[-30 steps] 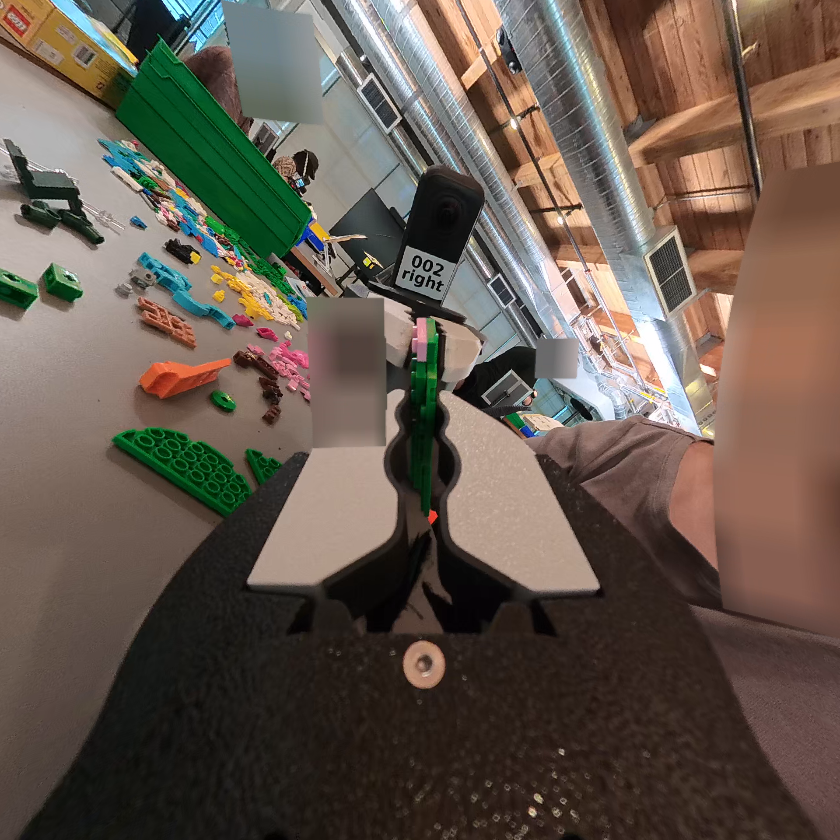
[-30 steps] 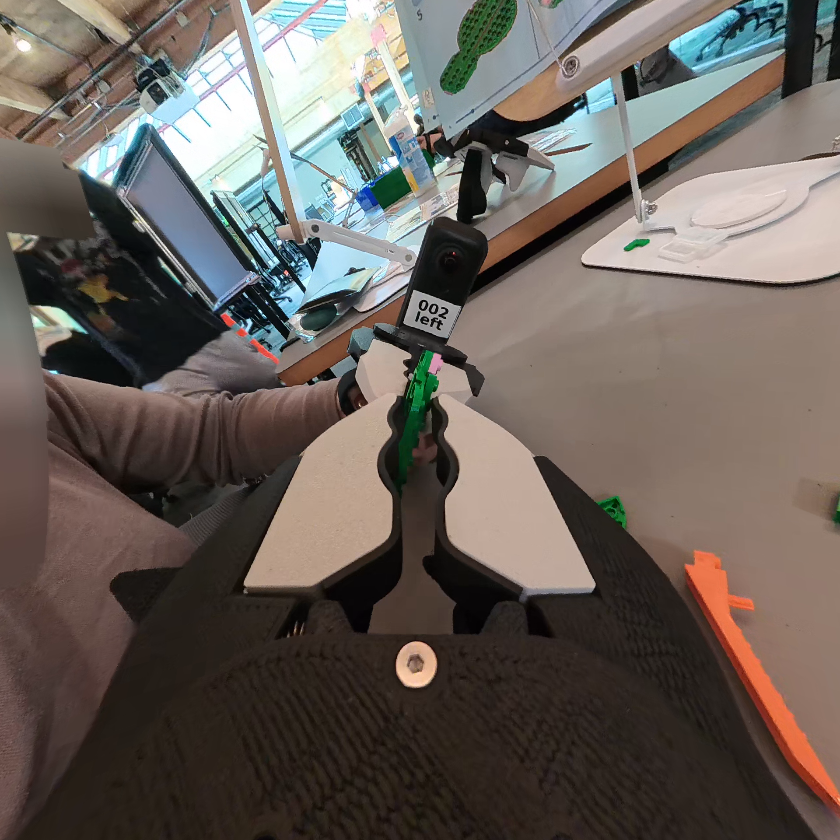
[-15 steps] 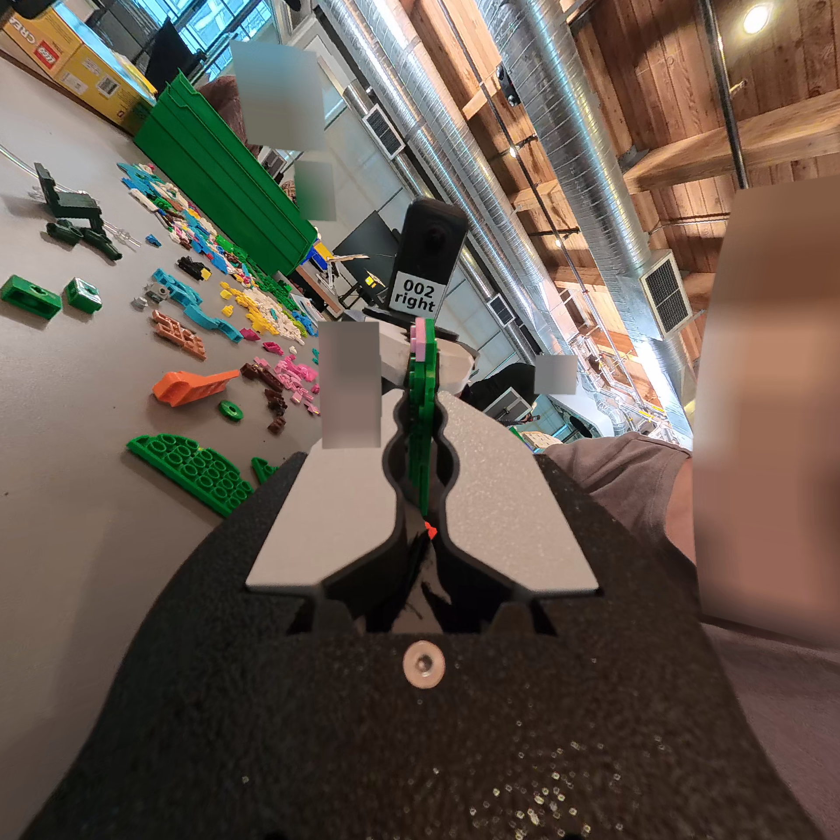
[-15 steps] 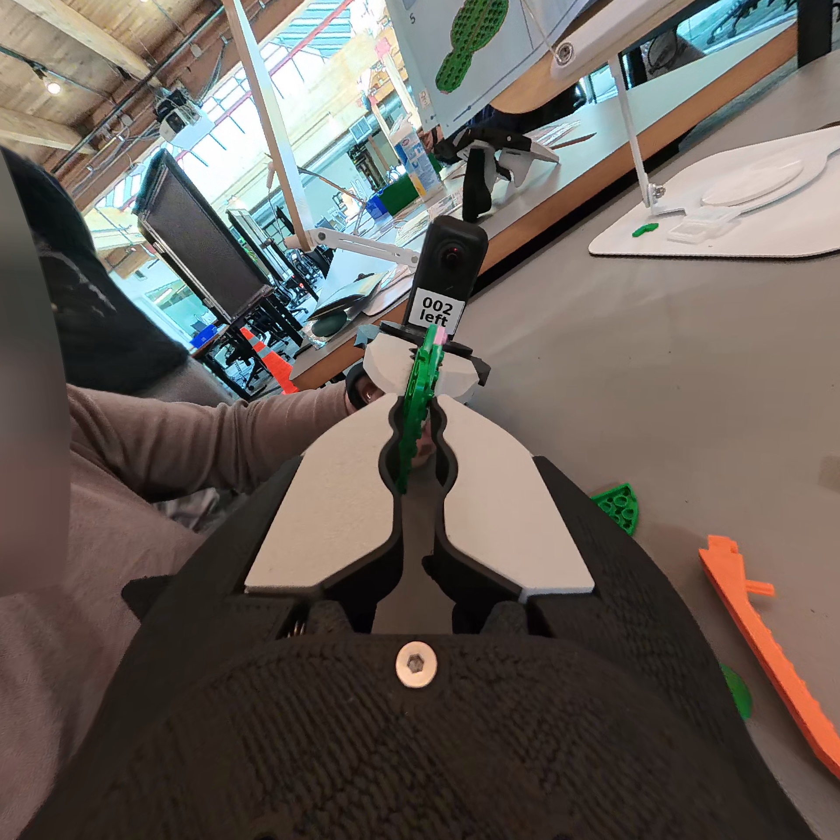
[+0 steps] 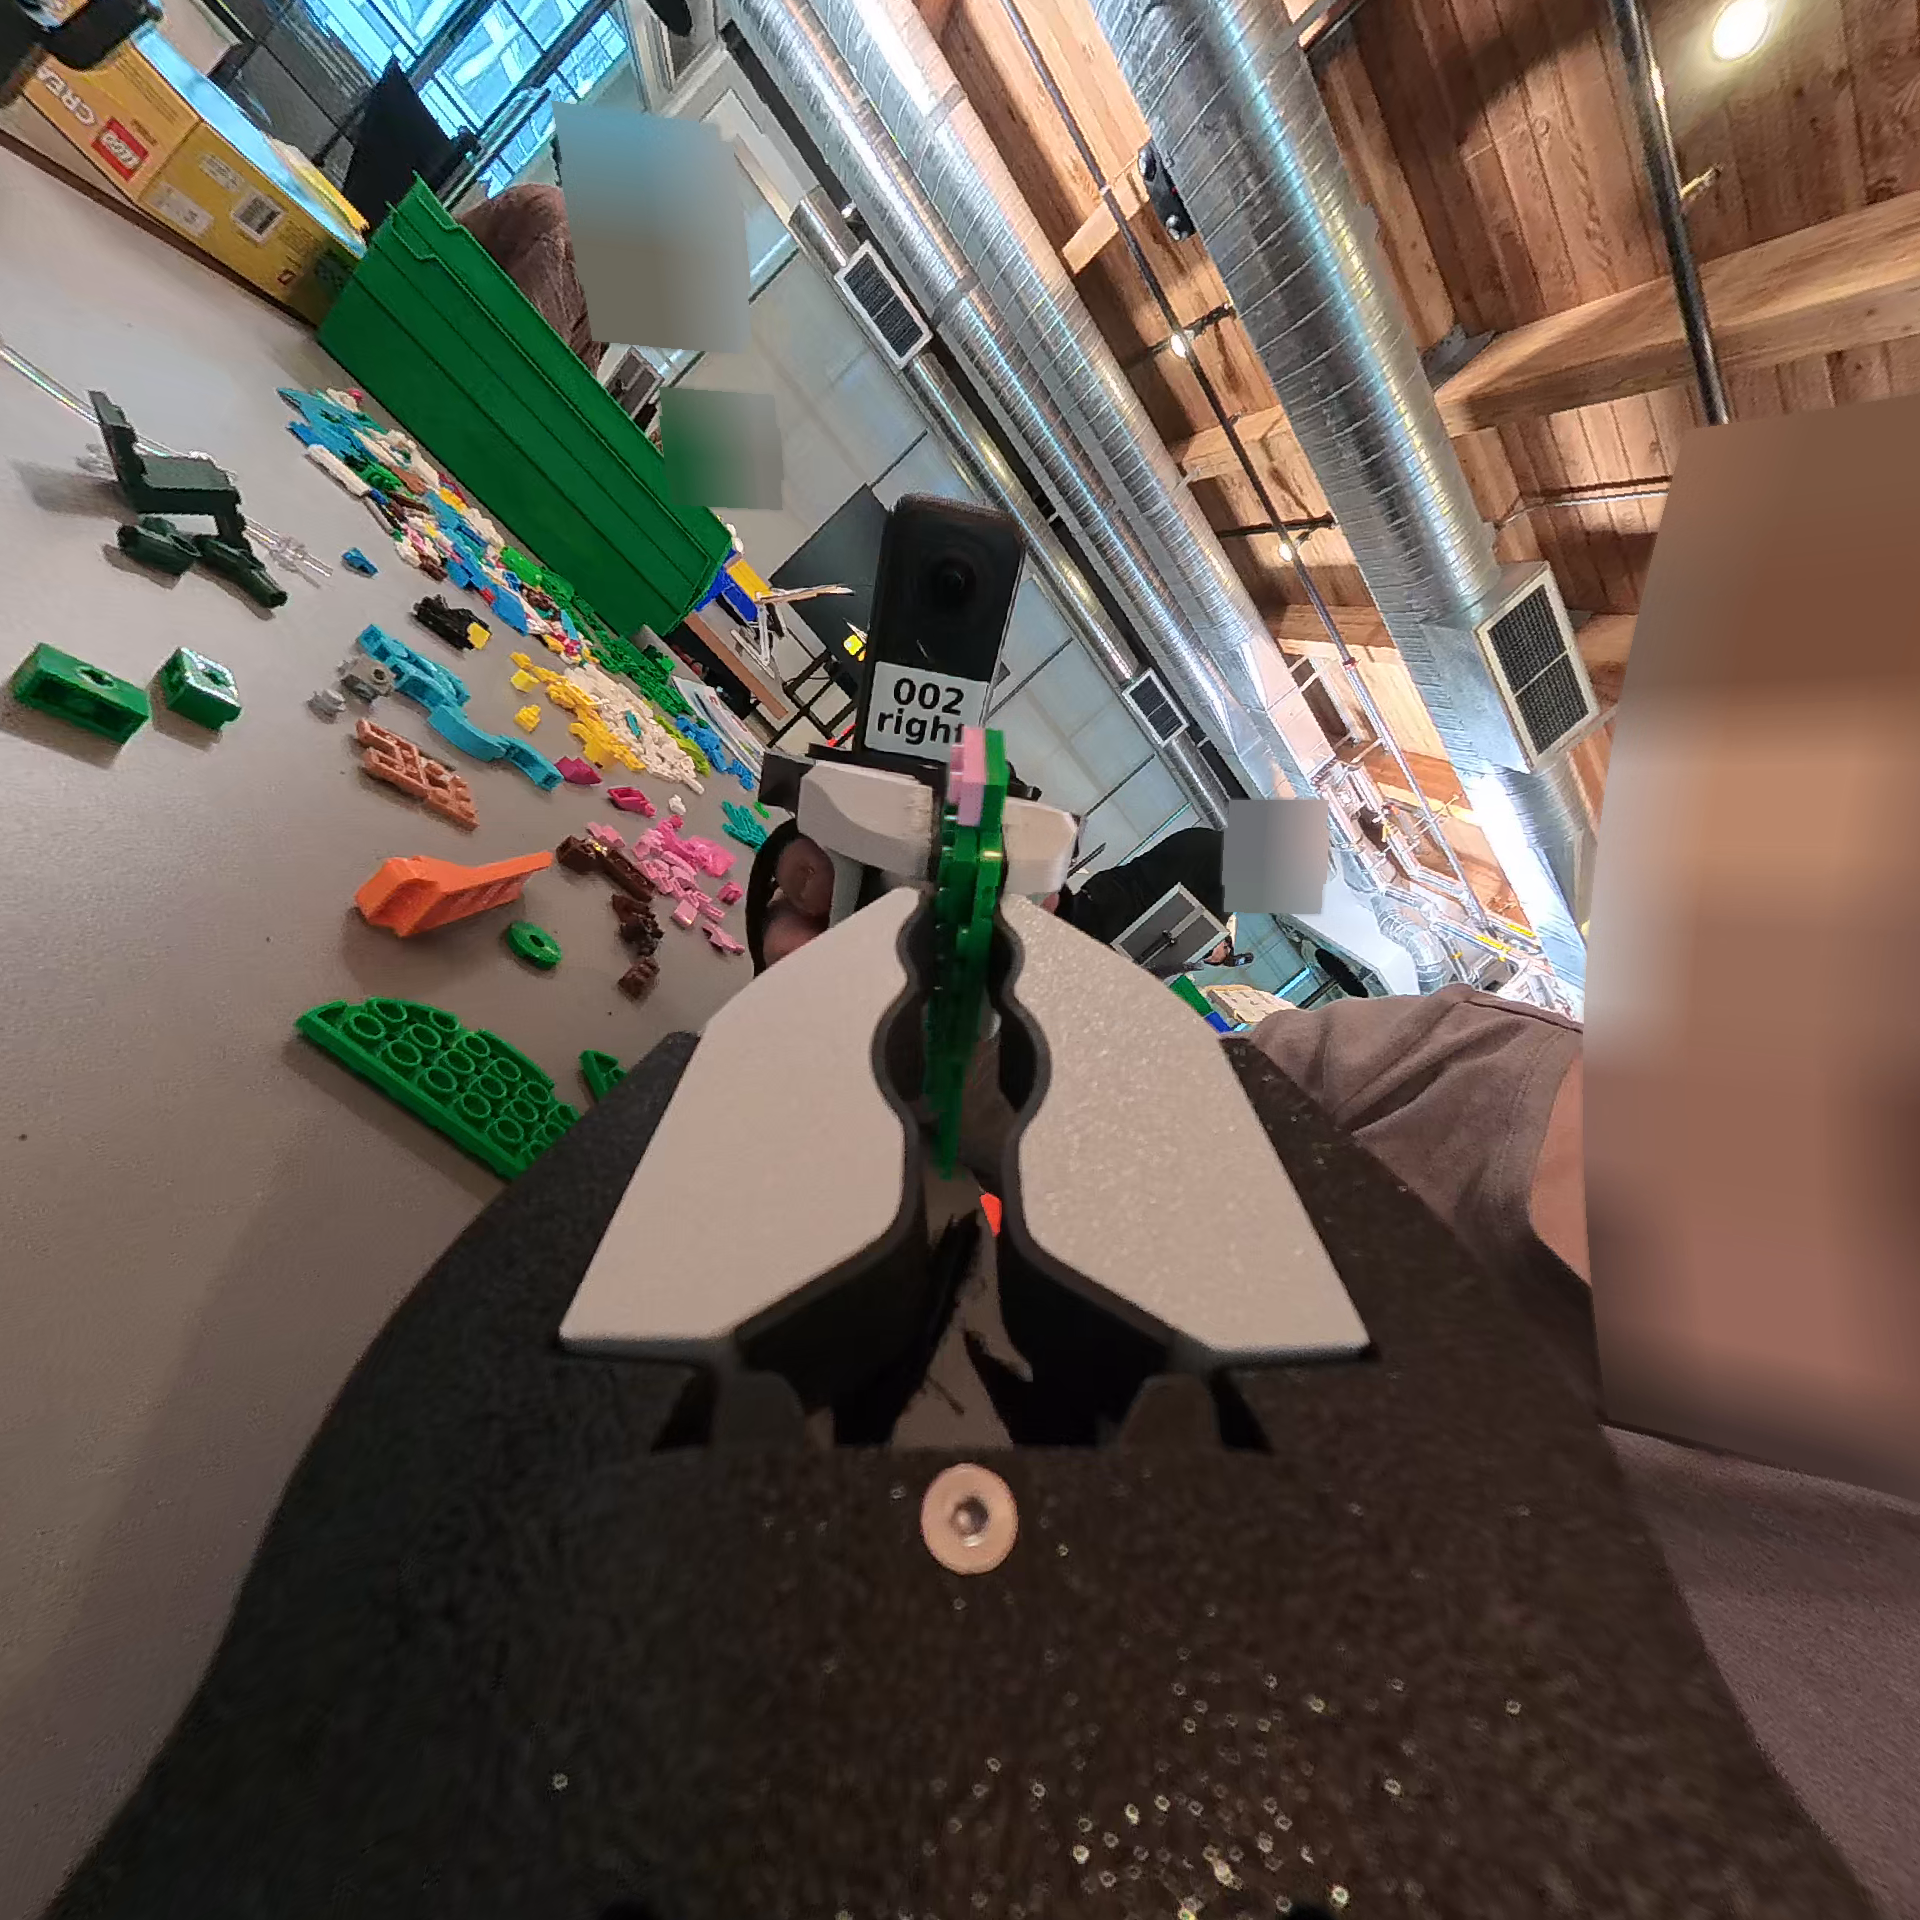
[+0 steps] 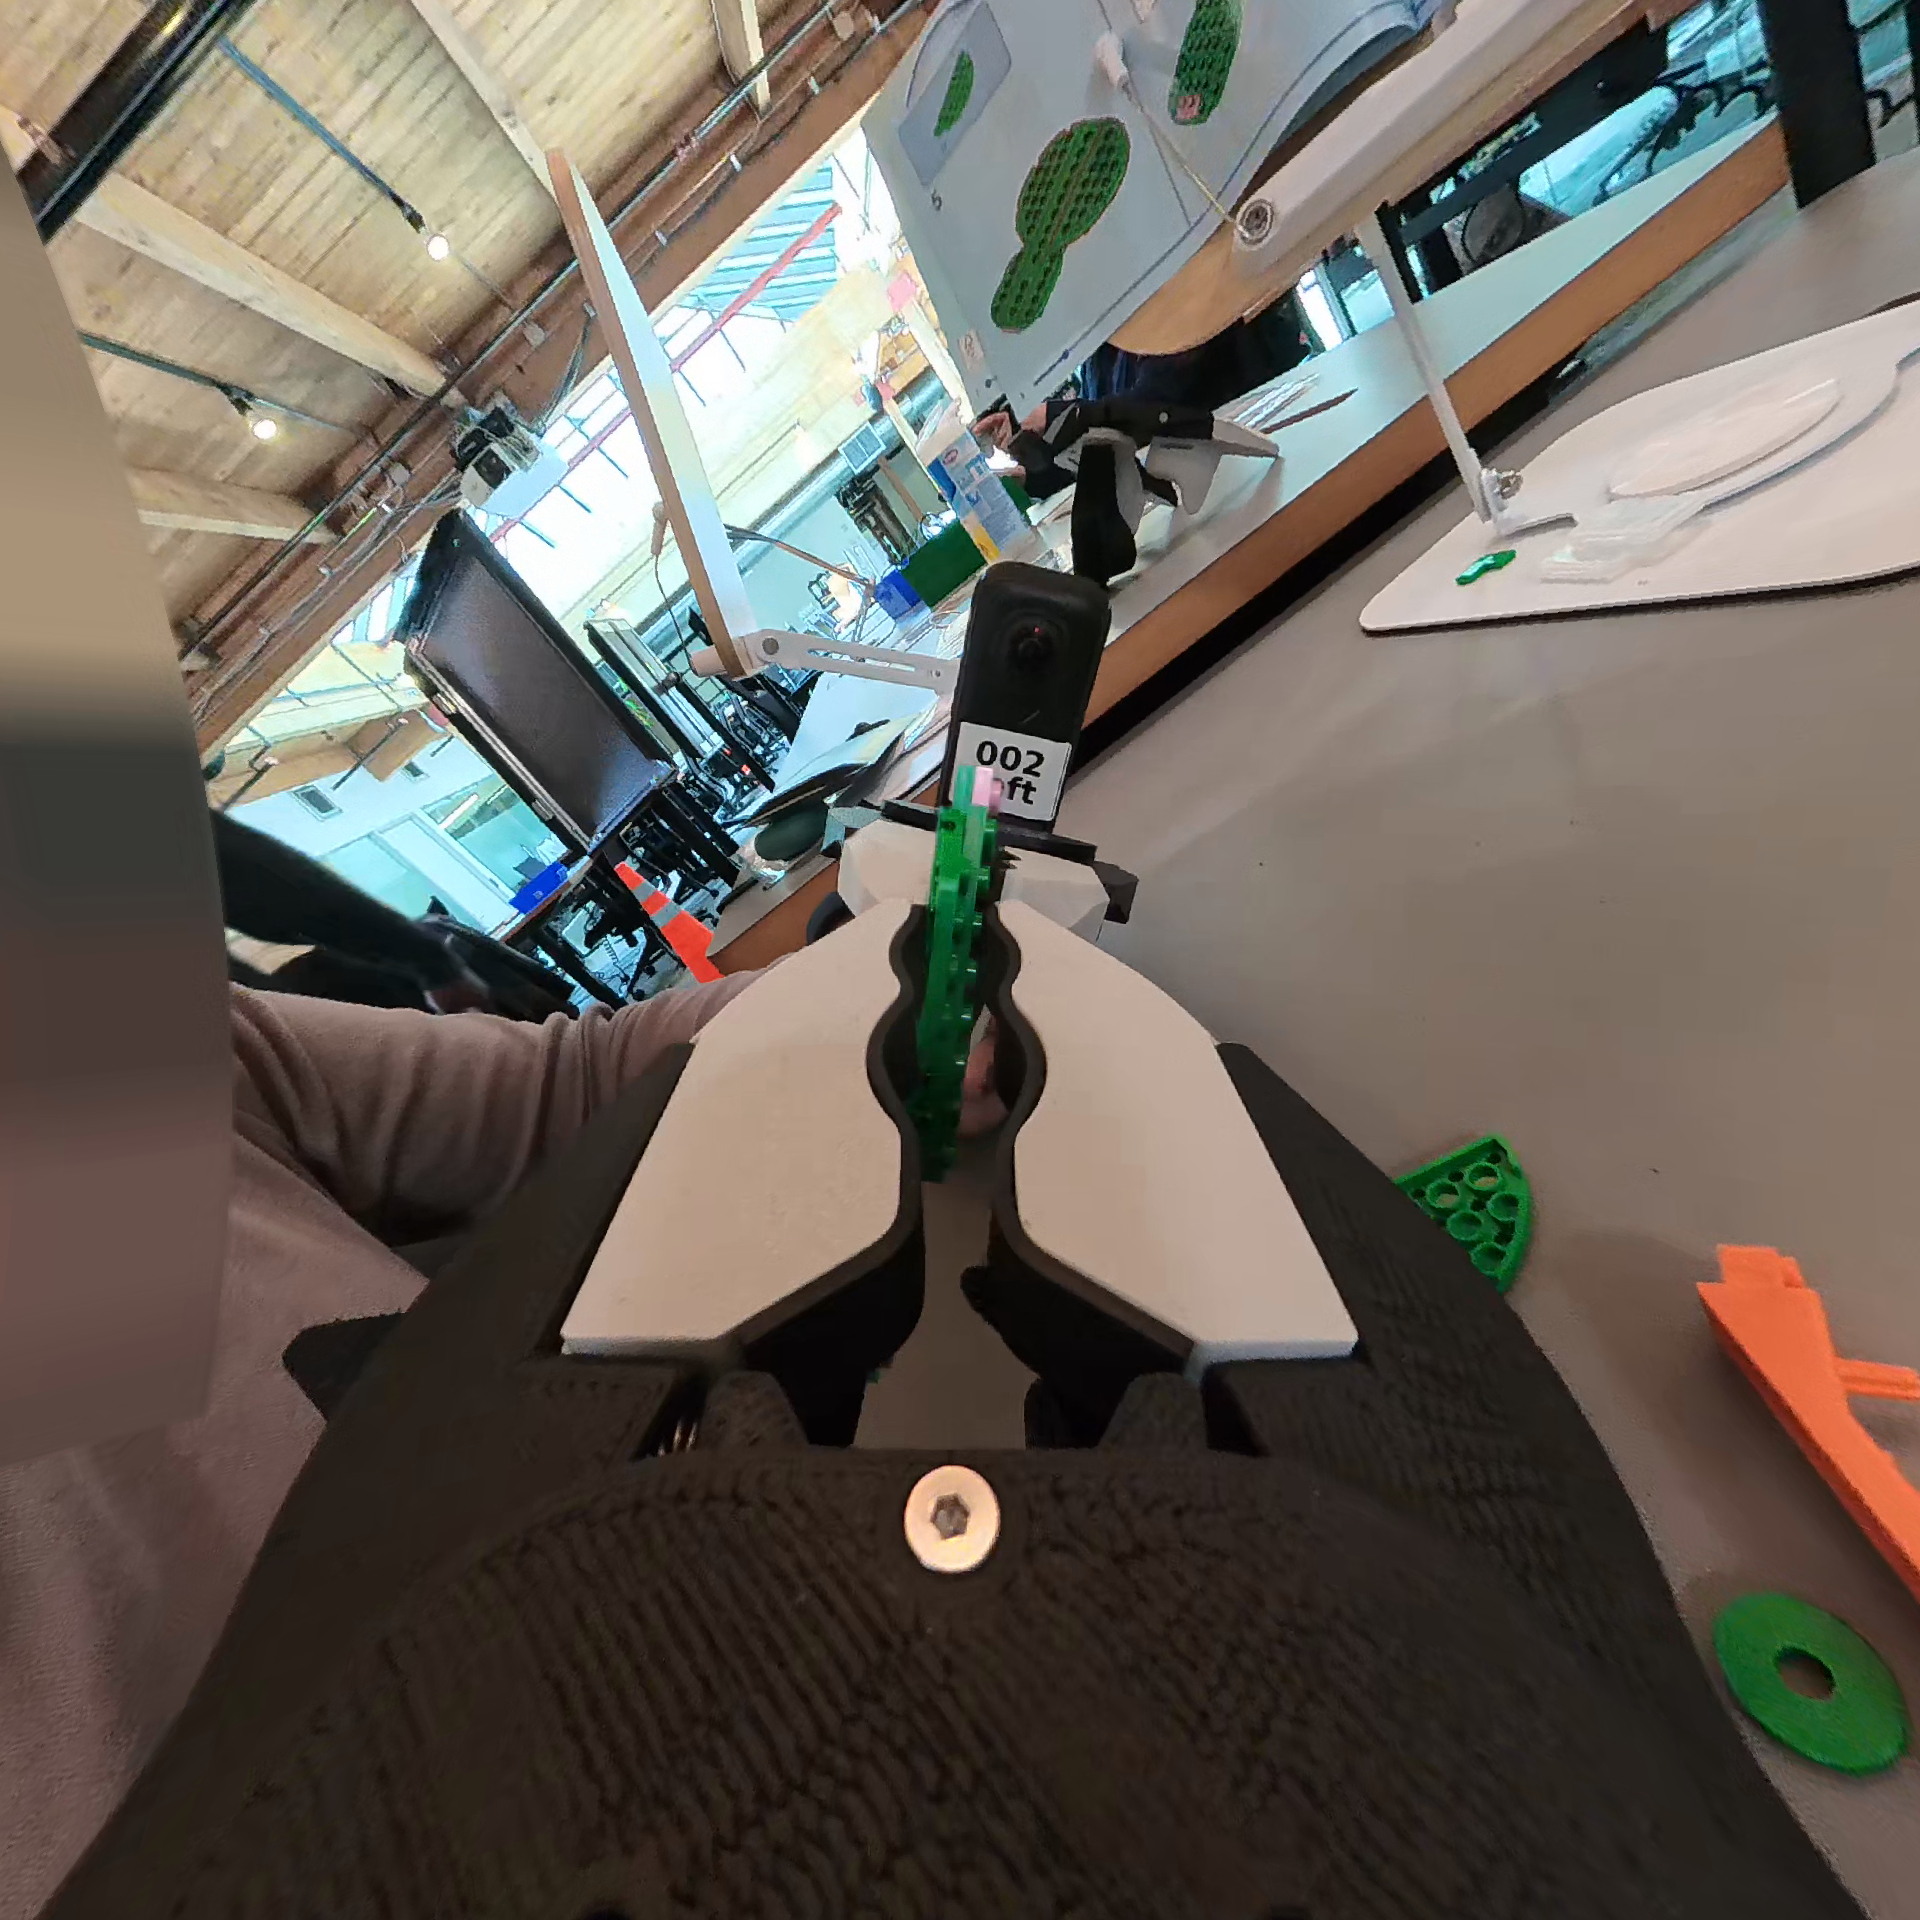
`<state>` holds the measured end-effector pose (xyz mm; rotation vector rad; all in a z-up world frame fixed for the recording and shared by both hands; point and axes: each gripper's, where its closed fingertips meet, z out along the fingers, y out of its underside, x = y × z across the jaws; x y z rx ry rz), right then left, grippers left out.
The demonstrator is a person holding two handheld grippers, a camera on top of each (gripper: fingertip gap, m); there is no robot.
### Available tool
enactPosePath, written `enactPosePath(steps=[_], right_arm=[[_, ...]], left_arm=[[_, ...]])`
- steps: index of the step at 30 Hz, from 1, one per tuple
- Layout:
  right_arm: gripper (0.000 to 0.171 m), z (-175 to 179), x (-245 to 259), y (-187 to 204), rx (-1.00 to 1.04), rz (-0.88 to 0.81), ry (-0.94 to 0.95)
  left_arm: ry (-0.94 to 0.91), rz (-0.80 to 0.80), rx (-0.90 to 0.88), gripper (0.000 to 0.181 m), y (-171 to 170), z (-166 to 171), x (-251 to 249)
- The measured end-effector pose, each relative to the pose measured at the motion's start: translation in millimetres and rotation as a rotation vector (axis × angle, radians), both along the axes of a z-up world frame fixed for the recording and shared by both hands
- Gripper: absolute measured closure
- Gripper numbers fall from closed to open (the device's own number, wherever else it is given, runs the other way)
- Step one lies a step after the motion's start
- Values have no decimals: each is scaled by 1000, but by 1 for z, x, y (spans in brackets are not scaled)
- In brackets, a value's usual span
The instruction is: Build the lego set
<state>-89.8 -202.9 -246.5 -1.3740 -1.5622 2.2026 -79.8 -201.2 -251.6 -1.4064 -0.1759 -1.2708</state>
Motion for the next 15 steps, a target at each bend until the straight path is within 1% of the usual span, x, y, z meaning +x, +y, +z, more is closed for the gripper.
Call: enactPosePath(steps=[6, 9, 10, 11, 15], right_arm=[[163, -1, 0, 1, -6, -10, 5], [163, 0, 0, 0, -33, 0, 3], [163, 1, 0, 1, -55, 3, 3], [163, 2, 0, 2, -73, 2, 3], [163, 5, 1, 3, -104, 8, 8]], left_arm=[[-18, -2, 6, 168, 1, 1, 0], [26, -16, 4, 151, 1, 0, 6], [42, -11, 11, 149, 1, 0, 8], [56, -1, 24, 150, 1, 1, 8], [115, 33, 44, 167, 1, 2, 7]])
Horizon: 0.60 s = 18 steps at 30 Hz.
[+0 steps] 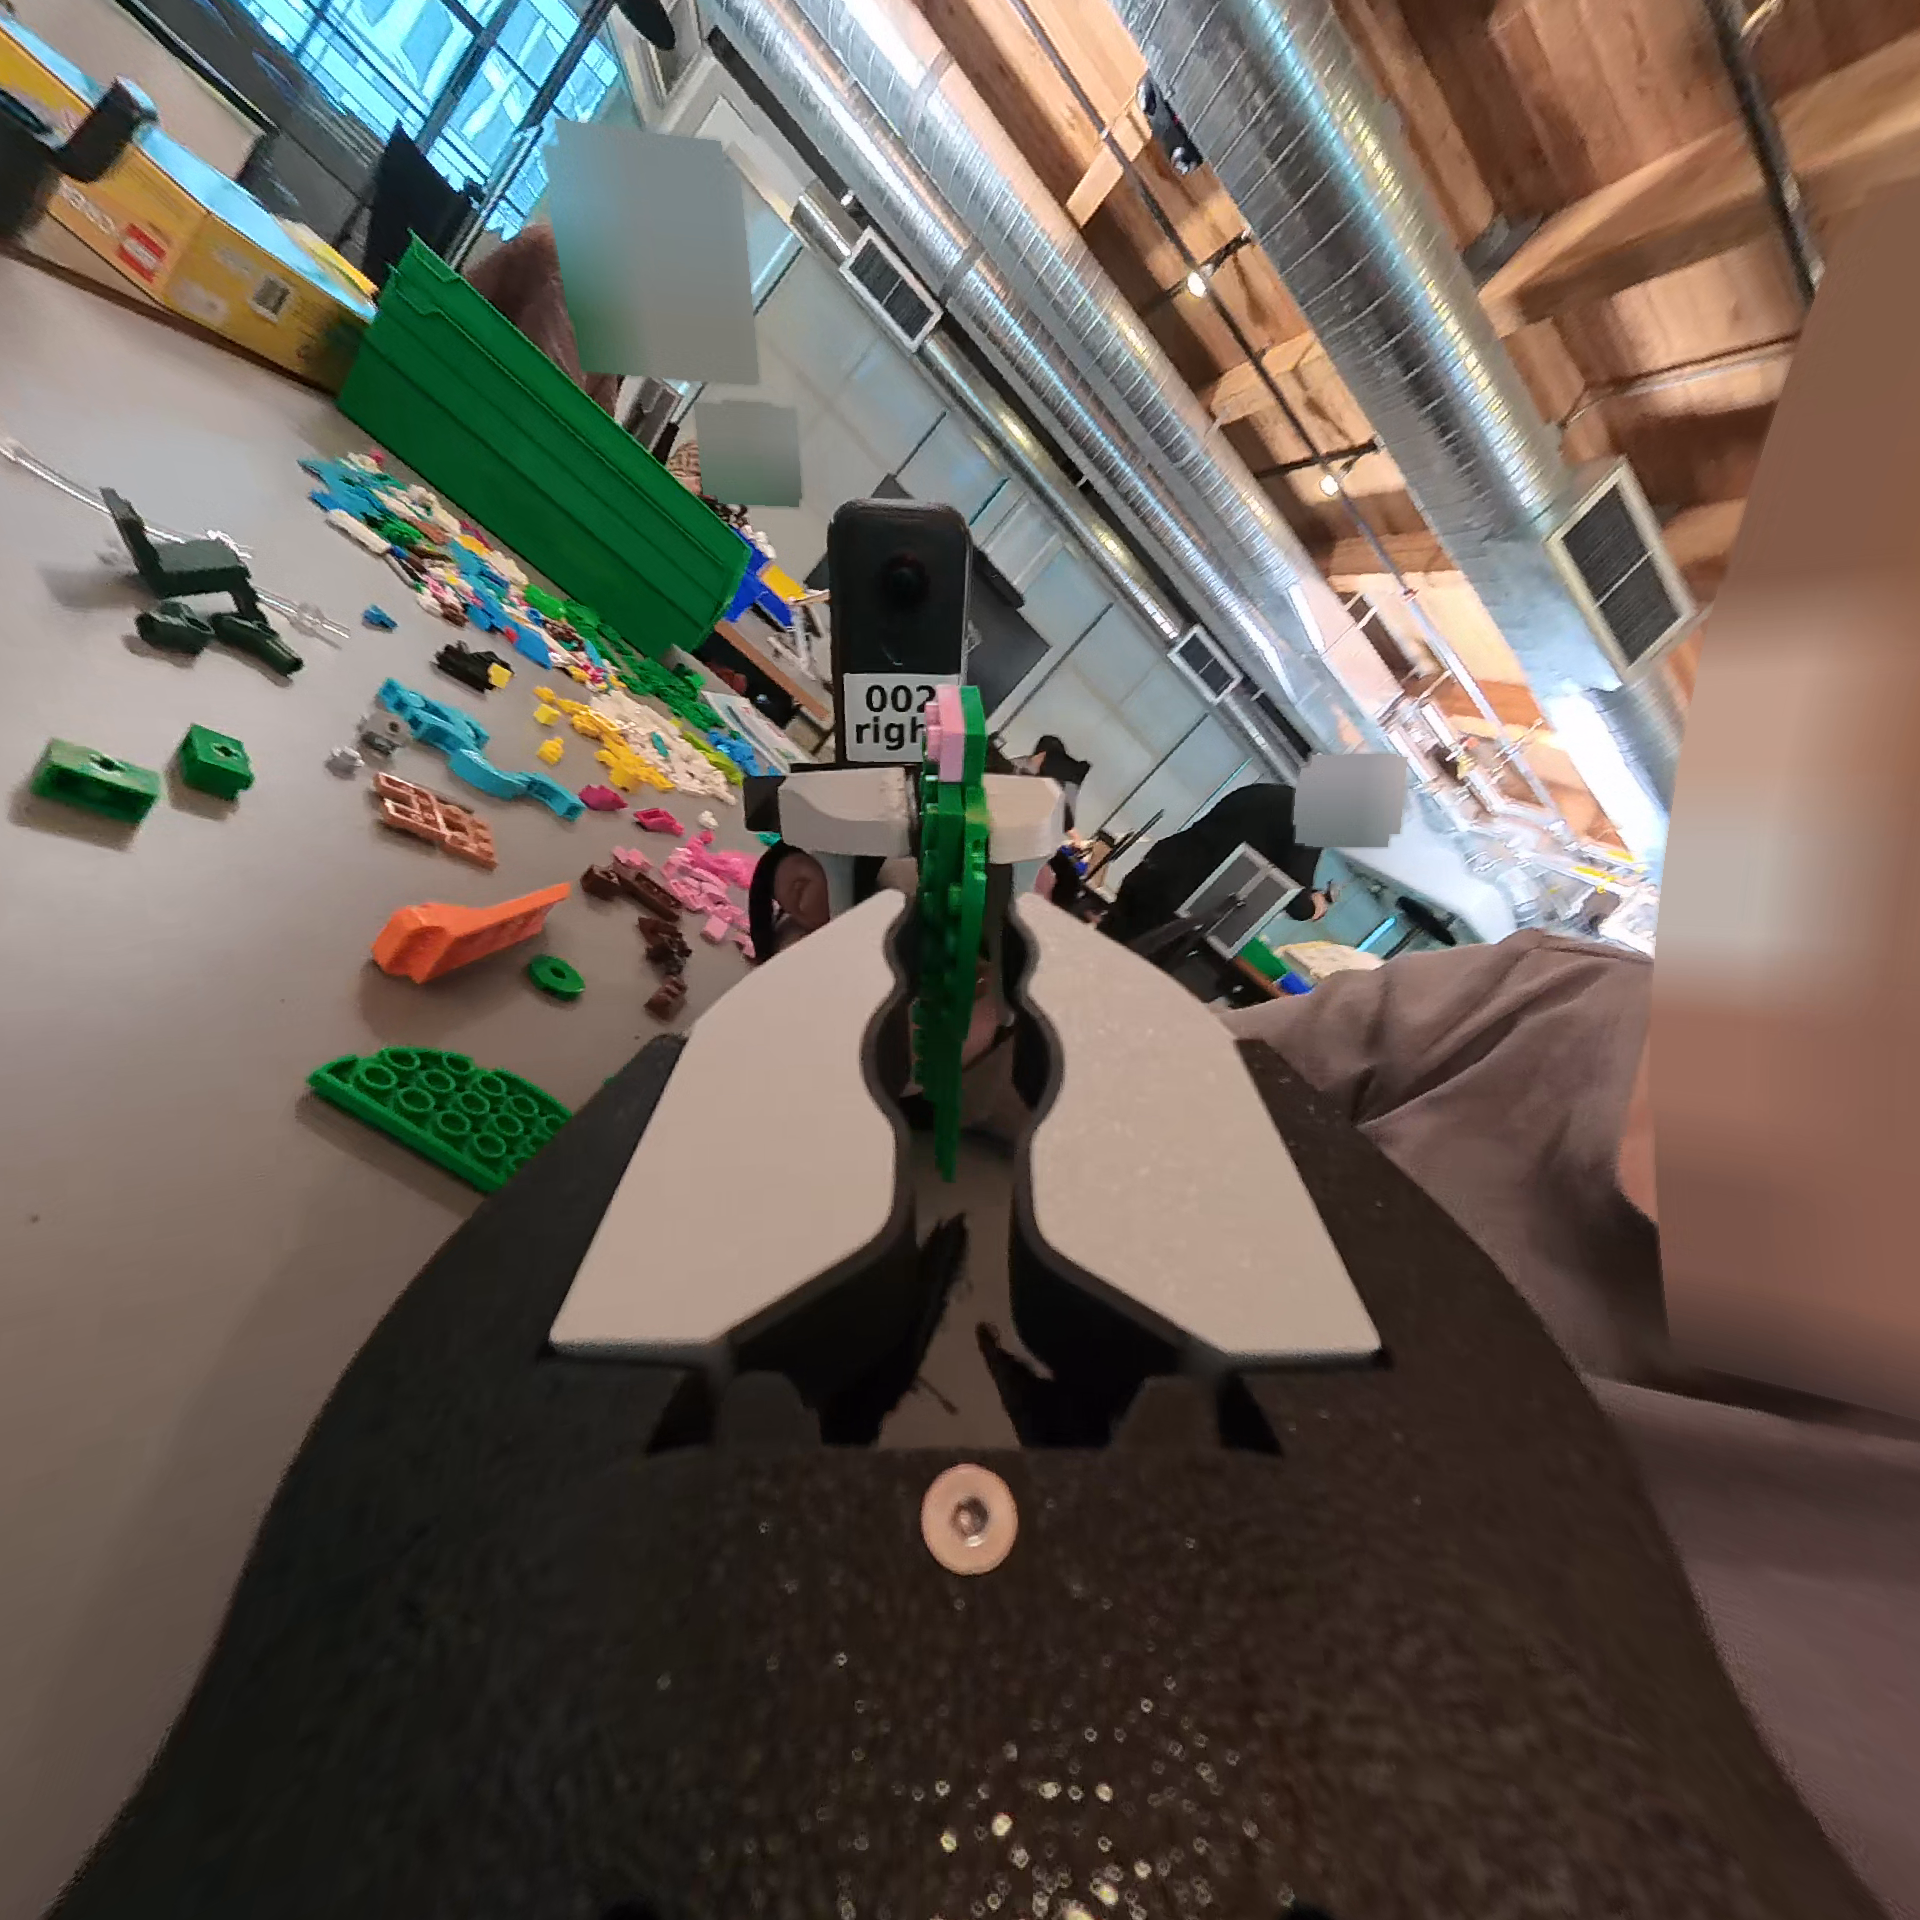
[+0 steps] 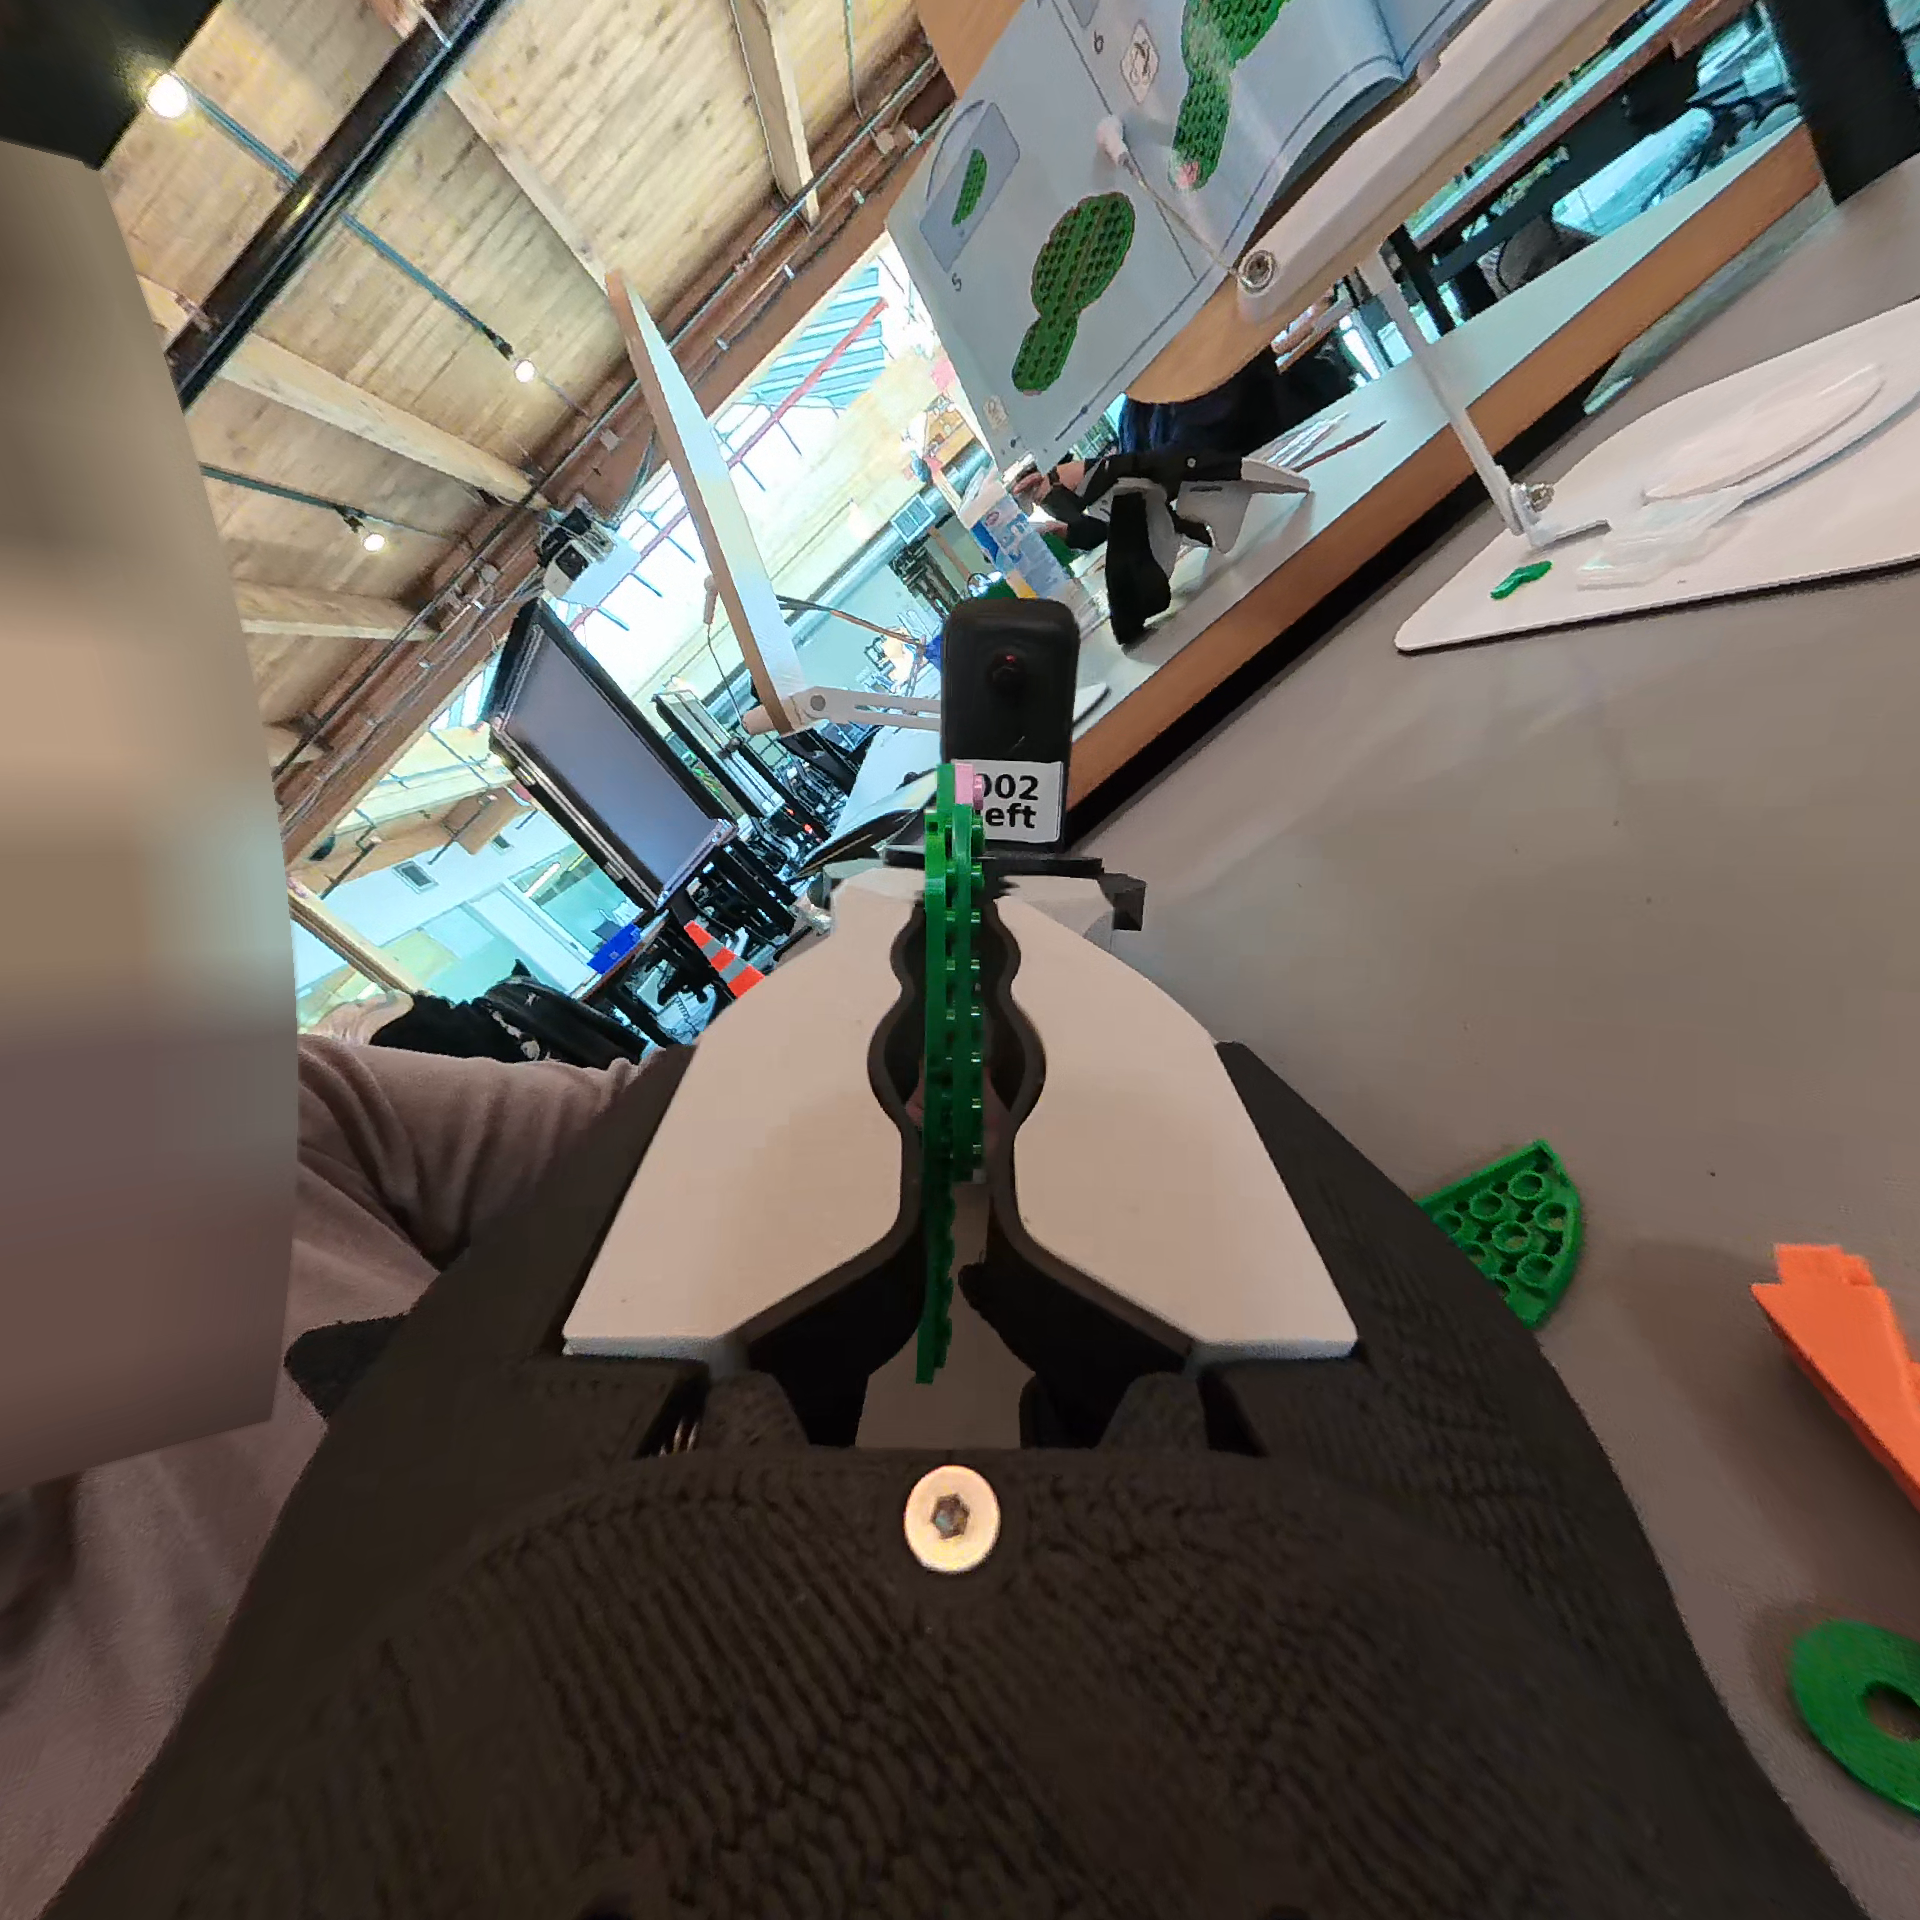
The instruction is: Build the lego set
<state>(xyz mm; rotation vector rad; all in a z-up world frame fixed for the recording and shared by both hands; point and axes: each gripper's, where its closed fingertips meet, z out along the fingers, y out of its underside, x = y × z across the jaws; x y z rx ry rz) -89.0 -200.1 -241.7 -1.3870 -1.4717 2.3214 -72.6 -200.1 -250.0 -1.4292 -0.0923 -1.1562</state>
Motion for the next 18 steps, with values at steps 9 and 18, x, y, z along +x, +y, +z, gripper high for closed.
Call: enactPosePath(steps=[9, 18], right_arm=[[163, 4, 0, -5, 35, -33, 65], [163, 4, 2, -6, 88, -27, 95]], left_arm=[[89, 28, -1, 172, 2, -3, 5], [76, 9, 6, 172, 0, -3, 6]])
